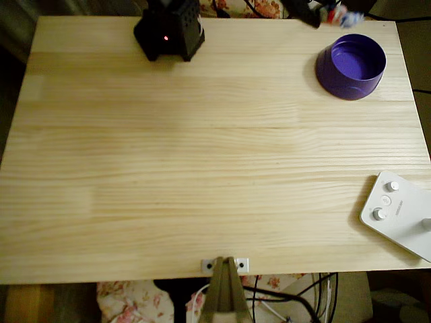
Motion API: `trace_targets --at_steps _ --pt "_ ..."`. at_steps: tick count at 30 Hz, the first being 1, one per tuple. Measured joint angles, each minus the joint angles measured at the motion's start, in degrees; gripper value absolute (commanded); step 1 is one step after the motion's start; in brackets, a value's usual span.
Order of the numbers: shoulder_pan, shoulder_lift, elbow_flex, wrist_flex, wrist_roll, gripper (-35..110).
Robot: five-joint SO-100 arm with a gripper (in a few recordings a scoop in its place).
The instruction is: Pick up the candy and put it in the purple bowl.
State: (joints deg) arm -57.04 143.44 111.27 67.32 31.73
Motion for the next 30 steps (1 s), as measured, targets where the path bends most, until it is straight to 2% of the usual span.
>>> trace_targets --at_steps 14,30 --pt "-9.76 1.85 0.00 -9.76 -8.96 6" --pt "-16.35 -12.48 -1.76 -15.29 -13.54 6"
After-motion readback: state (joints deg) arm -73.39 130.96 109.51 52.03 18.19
